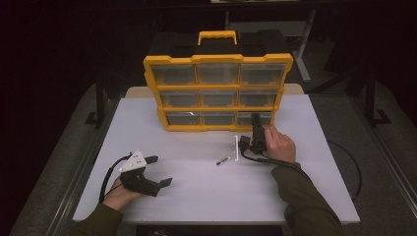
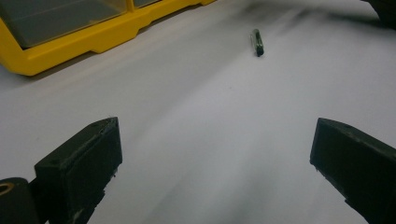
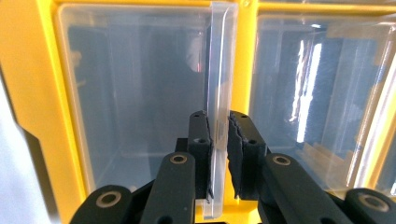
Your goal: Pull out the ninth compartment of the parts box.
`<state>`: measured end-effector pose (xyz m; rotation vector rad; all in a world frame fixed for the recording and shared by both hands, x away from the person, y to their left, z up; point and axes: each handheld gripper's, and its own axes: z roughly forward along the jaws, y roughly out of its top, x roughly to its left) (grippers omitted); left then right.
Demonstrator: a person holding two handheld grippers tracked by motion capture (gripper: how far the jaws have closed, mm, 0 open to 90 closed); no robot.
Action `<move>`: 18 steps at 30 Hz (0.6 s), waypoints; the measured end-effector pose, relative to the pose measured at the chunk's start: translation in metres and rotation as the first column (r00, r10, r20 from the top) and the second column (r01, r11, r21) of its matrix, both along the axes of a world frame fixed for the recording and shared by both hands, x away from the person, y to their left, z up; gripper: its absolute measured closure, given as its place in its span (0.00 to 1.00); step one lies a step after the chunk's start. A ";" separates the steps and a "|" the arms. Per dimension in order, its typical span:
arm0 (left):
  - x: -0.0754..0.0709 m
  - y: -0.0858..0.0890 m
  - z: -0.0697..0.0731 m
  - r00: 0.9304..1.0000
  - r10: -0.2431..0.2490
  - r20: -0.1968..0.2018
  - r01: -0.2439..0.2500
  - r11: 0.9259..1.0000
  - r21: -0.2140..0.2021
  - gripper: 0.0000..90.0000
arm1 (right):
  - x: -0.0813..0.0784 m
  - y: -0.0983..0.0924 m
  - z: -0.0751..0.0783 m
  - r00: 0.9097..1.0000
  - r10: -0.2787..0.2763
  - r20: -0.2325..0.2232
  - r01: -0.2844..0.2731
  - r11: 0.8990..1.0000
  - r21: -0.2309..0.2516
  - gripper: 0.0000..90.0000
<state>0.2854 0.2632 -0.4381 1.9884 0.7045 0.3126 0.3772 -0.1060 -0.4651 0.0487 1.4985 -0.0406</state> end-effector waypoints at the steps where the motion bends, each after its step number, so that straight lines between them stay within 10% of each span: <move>1: 0.000 0.000 0.000 1.000 0.000 0.000 0.000 1.000 0.000 0.02 | 0.000 0.000 0.000 1.000 0.000 0.000 0.000 1.000 0.000 0.87; 18: 0.000 0.000 0.000 1.000 0.000 -0.004 0.000 1.000 -0.002 0.02 | -0.006 -0.002 0.000 1.000 -0.003 -0.009 0.003 1.000 -0.010 0.87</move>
